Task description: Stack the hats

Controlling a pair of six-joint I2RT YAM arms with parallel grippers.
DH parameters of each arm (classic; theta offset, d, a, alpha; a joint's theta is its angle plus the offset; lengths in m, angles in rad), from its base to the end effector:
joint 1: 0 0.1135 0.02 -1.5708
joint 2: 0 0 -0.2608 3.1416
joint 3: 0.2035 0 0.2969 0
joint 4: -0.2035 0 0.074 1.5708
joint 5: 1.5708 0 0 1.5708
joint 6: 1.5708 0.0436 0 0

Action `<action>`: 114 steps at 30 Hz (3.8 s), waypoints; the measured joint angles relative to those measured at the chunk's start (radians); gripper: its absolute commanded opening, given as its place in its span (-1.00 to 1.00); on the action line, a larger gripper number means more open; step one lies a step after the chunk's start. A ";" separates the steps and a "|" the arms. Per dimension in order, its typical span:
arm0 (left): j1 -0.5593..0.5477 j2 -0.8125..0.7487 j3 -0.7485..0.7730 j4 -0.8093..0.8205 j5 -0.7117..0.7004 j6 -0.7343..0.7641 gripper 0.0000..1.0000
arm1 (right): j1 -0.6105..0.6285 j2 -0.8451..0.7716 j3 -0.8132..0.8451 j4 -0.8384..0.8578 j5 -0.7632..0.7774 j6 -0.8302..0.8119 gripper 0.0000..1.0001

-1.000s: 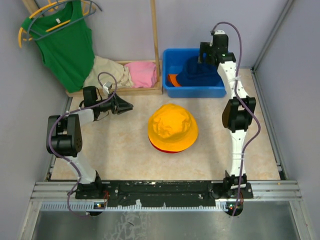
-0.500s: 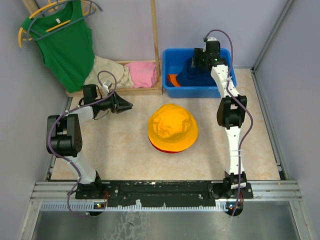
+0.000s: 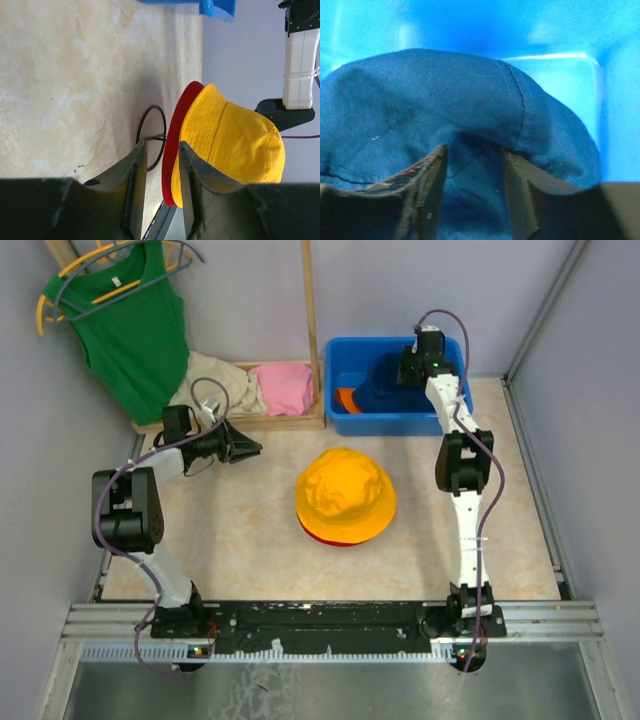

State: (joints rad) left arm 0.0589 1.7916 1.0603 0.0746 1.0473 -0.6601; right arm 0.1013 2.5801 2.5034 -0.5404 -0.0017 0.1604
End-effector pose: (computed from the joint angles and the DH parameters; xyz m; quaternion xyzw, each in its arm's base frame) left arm 0.4110 -0.0136 0.1600 -0.0668 0.8051 -0.5418 0.2322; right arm 0.6279 0.0639 0.2219 0.0259 0.8881 0.0606 0.4550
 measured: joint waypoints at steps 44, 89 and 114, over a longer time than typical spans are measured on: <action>0.003 -0.114 -0.095 0.107 0.034 -0.087 -0.31 | 0.038 -0.297 -0.052 -0.067 -0.005 -0.024 -1.00; 0.003 -0.566 -0.183 -0.114 0.002 -0.060 -0.27 | 0.699 -1.095 -0.661 -0.164 0.199 0.259 -1.00; -0.037 -0.661 -0.287 -0.090 -0.093 -0.190 -0.04 | 0.686 -1.395 -1.143 -0.074 0.263 0.214 -1.00</action>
State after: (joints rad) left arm 0.0219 1.1305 0.7731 -0.0158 0.9539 -0.8505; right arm 0.7876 1.1851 1.3605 -0.6147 0.2615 0.3744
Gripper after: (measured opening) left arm 0.446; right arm 0.010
